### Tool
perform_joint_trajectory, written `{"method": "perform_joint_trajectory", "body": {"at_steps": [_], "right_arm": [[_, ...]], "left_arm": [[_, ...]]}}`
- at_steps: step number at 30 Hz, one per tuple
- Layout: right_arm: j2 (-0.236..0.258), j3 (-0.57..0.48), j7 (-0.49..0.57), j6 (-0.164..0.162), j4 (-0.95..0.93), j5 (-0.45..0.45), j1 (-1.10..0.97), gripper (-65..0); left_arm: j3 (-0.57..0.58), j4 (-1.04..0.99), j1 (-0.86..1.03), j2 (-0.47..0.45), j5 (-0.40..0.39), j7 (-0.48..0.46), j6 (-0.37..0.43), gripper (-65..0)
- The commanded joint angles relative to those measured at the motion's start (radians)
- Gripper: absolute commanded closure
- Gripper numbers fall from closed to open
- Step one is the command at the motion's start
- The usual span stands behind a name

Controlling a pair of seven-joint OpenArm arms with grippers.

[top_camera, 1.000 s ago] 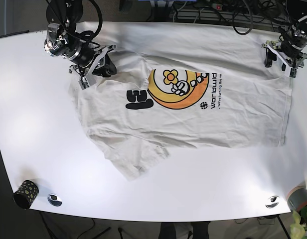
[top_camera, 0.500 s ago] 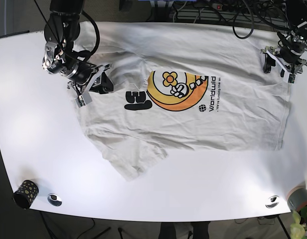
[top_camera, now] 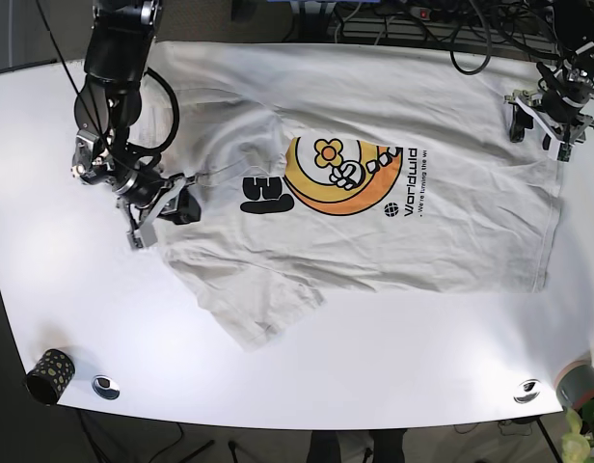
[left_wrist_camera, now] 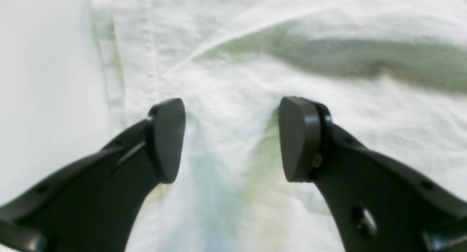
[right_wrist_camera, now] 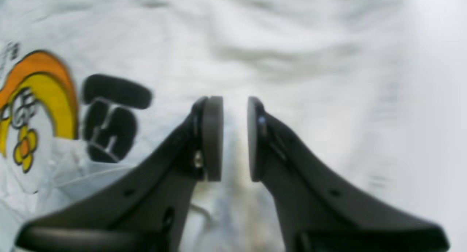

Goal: Fold the T-shirt properly
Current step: 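Move both grippers to the shirt's side edges near the middle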

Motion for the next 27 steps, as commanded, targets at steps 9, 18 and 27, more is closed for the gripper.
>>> {"method": "perform_joint_trajectory", "body": {"at_steps": [9,18,27], "right_arm": [[0.091,0.011,0.021,0.007,0.052,0.027,0.020,-36.5],[0.094,0.004,0.046,-0.091,-0.003,0.025,0.084,-43.8],[0.089,0.004,0.118,-0.087,-0.236,-0.060,0.258,-43.8]], "left_arm": [[-0.019,0.043,-0.062,-0.006,0.024,0.031,0.002,-37.2],[-0.070,0.127,-0.168,0.058,0.029,0.034,0.002,-37.4],[-0.074,0.146,-0.215,0.057,0.032,0.034,0.002,-37.4]]}}
